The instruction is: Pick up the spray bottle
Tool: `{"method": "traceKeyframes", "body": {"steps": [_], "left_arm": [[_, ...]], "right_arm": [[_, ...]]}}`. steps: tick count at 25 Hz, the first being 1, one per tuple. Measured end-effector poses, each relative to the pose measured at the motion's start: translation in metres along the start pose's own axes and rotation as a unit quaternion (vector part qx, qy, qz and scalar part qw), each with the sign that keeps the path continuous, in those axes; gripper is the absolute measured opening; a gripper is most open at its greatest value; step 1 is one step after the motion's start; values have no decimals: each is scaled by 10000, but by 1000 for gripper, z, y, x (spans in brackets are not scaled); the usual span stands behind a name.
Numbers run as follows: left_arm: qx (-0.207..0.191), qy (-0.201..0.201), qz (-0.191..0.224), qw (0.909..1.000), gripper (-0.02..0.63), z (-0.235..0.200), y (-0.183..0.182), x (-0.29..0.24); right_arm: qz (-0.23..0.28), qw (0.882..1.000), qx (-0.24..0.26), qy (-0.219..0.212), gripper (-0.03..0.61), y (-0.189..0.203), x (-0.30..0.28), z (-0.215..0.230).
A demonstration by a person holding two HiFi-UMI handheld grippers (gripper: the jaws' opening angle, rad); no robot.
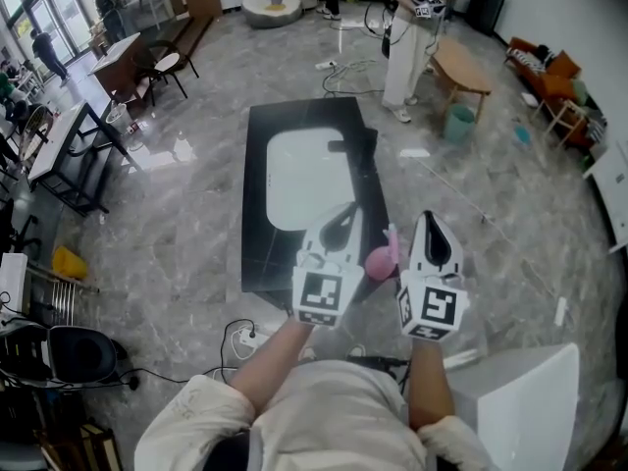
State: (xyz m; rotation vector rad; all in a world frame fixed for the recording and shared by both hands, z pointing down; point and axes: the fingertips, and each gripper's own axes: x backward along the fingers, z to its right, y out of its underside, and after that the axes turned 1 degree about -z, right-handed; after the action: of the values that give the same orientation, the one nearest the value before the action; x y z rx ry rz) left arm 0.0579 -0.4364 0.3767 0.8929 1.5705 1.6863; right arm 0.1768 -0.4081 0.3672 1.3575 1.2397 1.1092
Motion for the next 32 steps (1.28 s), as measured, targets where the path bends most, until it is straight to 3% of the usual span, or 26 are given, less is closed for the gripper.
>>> {"method": "traceKeyframes", "body": {"steps": [7, 14, 26, 32], "left_arm": [[3, 15, 20, 10000, 2, 7, -1, -8], [42, 72, 15, 10000, 2, 14, -1, -10], [6, 54, 31, 10000, 2, 19, -3, -13], [-32, 40, -12, 10000, 2, 20, 1, -12]], "right_arm": [[-201, 9998, 48, -52, 8, 16, -4, 4], [-792, 9963, 30, -339, 13, 63, -8, -6], [-1827, 9799, -68, -802, 142, 145, -13, -25], [-2195, 9715, -96, -888, 158, 180, -13, -29]]}}
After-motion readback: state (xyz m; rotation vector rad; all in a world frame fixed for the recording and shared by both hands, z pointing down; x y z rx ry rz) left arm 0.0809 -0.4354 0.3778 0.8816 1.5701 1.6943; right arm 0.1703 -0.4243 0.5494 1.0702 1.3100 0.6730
